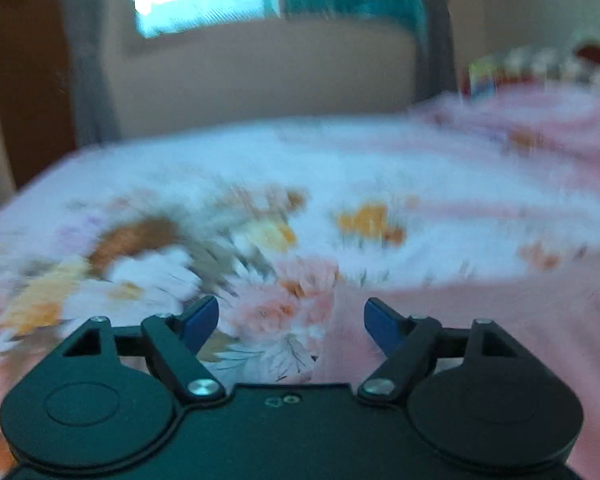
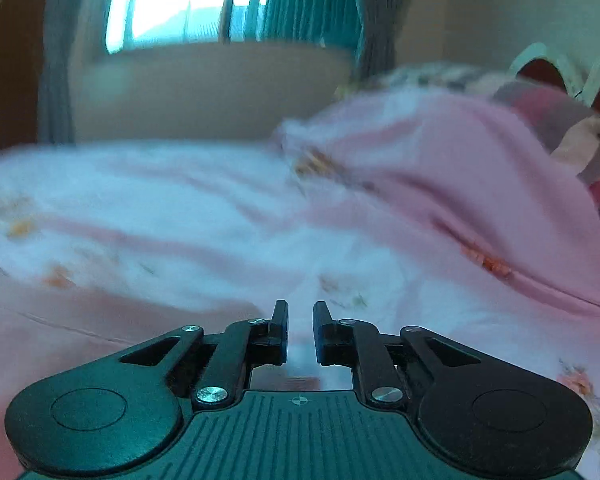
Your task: Fold small clothes
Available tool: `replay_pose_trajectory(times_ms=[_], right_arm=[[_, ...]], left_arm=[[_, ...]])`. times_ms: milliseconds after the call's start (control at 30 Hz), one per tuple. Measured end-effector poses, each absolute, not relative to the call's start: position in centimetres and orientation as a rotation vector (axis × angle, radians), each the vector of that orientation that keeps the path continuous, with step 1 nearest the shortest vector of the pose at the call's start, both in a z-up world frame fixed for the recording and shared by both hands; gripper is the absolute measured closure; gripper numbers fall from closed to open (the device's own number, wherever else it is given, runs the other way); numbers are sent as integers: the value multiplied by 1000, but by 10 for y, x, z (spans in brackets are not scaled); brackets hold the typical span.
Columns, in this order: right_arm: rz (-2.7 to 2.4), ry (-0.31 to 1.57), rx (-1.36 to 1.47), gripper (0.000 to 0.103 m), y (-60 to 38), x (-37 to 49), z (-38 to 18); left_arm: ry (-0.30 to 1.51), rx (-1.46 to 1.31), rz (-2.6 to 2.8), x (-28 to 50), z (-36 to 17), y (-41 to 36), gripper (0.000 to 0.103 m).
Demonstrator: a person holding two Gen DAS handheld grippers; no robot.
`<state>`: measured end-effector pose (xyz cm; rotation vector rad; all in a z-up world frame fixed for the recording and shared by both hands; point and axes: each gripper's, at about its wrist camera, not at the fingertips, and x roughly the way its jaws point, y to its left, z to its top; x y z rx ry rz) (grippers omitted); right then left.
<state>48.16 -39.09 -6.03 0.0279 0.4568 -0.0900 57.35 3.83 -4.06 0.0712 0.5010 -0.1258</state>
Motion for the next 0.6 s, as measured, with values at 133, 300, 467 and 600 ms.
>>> replay_pose_trajectory(times_ms=[133,300,467,600], right_arm=[[93,380,57,15,-334,422,-35],[124,642,-77,38,-268,441,-91],[122,524,49,41,-294,419,-58],[101,540,41,41,-297,415,-65]], left_arm=[[490,-23,-315,503,-18,-9,25],[651,190,-345,488,-83,-116,22],[519,127,-294,457,-49,-97,23],[524,131,-226,455,-56,-88,23]])
